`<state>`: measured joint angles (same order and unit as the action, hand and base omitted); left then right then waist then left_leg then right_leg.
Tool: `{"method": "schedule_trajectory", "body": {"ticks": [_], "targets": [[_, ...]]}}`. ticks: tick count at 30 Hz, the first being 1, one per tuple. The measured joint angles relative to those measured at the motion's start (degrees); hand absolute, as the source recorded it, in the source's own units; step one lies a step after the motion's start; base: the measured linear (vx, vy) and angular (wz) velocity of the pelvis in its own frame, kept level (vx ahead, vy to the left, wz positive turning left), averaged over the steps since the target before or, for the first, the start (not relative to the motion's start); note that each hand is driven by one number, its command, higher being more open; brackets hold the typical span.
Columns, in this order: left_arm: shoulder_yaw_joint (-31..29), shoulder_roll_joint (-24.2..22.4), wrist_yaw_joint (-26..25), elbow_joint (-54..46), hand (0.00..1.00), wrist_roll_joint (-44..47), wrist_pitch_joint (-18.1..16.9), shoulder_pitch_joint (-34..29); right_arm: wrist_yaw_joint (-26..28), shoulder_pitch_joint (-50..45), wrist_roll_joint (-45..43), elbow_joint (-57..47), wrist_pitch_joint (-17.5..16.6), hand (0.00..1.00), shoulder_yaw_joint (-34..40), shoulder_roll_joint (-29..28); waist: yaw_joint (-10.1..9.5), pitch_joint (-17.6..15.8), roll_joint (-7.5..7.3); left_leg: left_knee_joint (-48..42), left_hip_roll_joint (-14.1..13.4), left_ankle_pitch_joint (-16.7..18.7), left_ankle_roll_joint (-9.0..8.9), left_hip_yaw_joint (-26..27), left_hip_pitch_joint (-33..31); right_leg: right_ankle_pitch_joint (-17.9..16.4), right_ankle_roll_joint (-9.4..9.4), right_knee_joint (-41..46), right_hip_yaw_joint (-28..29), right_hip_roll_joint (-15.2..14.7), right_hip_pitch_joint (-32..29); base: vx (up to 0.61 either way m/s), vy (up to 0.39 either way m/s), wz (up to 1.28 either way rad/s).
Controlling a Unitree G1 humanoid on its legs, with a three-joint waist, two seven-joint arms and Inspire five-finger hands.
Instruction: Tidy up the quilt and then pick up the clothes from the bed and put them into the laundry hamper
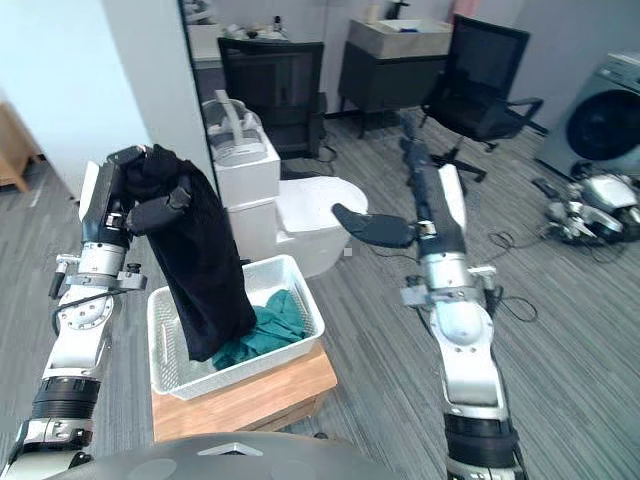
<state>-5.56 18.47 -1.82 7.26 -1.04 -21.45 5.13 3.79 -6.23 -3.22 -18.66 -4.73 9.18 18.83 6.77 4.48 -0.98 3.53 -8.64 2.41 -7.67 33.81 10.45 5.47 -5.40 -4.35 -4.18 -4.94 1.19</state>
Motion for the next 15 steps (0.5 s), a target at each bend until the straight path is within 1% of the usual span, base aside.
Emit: {"method": "schedule_trajectory", "body": {"ticks": [2,4,6,8,9,11,12,15], "targets": [[0.10,-0.13,-0.73,3.11,0.00,-3.63,1.57,0.10,3.06,-3.90,-9.64,0.02,0.02,1.00,3.01,-1.21,1.31,-0.01,0.60,-2.08,-0.70,1.41,-0.42,1.99,-0.02,0.00,0.00,0.00,1.55,0.41,-0.21,0.01,-0.029,-0.38],[0.27,-0.73,-0.56,5.81,0.00,-4.31,2.36,0.54,5.07,-6.60,-13.99,0.08,0.02,1.00,4.87,-2.89,2.13,0.14,1.27,-2.77,-1.00,2.07,-0.66,2.80,0.03,0.00,0.00,0.01,2.06,0.65,-0.37,0.00,-0.027,-0.24],[-0.06,-3.21,-0.35,9.68,0.00,-4.10,5.40,1.73,8.14,-10.99,-18.74,1.03,0.00,1.00,8.01,-6.46,2.94,0.06,2.05,-3.37,-1.19,2.73,-0.78,3.98,0.02,0.00,0.00,0.01,3.12,0.86,-0.80,-0.02,-0.021,-0.26],[0.01,-5.29,0.68,11.81,0.00,-4.12,7.12,1.70,9.91,-13.71,-20.27,2.23,-0.11,1.00,9.56,-8.70,3.21,0.02,2.38,-3.38,-1.19,2.94,-0.80,4.75,0.08,0.00,0.00,0.01,3.73,0.98,-1.15,-0.04,-0.017,-0.23],[0.34,-8.02,1.26,14.19,0.00,-4.14,8.95,1.31,11.20,-15.65,-20.23,3.74,-0.12,1.00,10.30,-10.52,3.45,-0.13,2.54,-3.50,-1.26,3.28,-0.89,5.44,0.20,0.00,0.00,0.00,4.46,1.08,-1.31,-0.05,-0.016,-0.22],[1.18,-10.86,1.38,16.13,0.00,-4.08,10.63,-0.02,12.24,-16.86,-20.21,4.78,-0.12,1.00,10.28,-12.08,4.29,-0.25,2.70,-3.74,-1.31,3.60,-0.94,5.75,0.28,0.00,0.00,0.00,4.66,1.11,-1.32,-0.06,-0.017,-0.15],[3.11,-13.07,1.66,17.40,0.00,-4.03,11.69,-2.09,12.61,-17.92,-20.24,4.87,-0.18,1.00,9.95,-13.76,4.61,-0.41,2.77,-4.54,-1.62,4.21,-1.01,6.27,0.28,0.00,0.00,0.00,5.10,1.23,-1.31,-0.06,-0.019,-0.15],[7.20,-15.76,1.82,17.93,0.00,-4.33,12.80,-5.82,12.58,-19.04,-20.23,4.90,-0.22,1.00,8.61,-15.94,4.65,-0.56,2.70,-5.55,-2.01,4.97,-1.12,6.97,0.33,0.00,0.00,0.00,5.71,1.39,-1.32,-0.06,-0.023,-0.13]]}}
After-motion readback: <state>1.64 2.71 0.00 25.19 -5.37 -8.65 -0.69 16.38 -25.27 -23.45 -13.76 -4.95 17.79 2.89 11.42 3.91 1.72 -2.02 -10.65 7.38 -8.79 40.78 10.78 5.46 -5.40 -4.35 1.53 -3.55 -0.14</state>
